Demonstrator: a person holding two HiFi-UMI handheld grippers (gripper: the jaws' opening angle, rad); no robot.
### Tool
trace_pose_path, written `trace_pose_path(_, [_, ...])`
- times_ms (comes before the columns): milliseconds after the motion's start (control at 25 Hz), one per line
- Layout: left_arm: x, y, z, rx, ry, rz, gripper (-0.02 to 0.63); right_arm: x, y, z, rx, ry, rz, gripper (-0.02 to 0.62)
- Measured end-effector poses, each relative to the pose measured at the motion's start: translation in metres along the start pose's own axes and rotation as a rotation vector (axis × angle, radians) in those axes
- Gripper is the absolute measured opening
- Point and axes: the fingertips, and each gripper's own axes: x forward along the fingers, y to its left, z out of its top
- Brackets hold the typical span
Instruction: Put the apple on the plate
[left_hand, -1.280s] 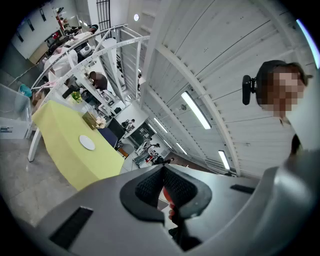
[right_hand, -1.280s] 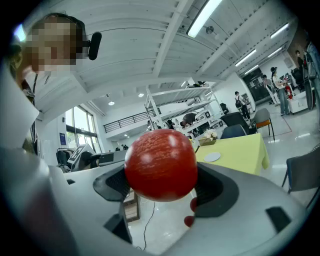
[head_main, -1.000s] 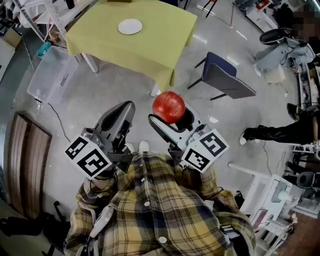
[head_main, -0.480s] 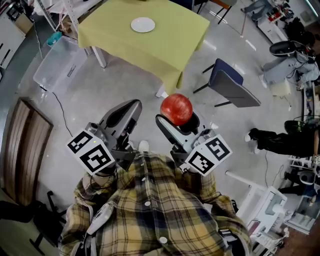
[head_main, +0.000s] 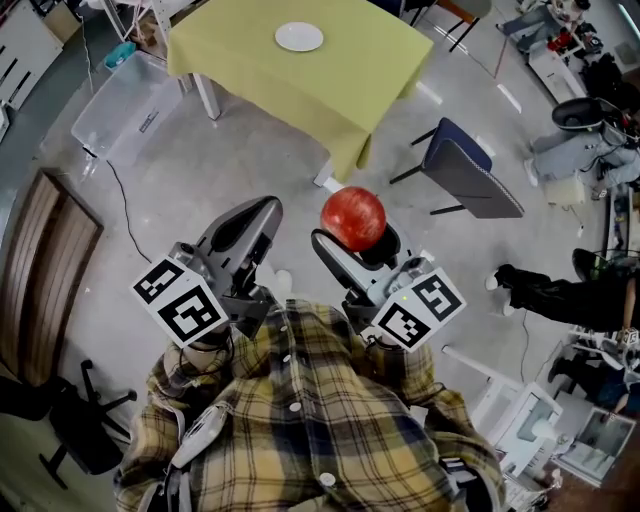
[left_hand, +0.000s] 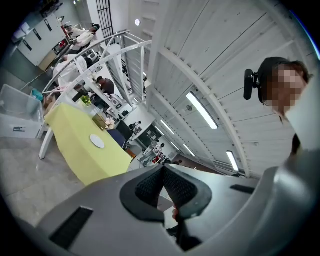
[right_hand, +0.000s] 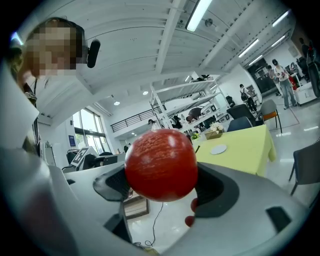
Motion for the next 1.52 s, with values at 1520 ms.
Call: trace_pose_path(1520, [-0.002,0.22,0.184,-0.071,0.097,-0.027,0.008,0.265,-0.019,0.015,0.09,0.036,-0.18,0.359])
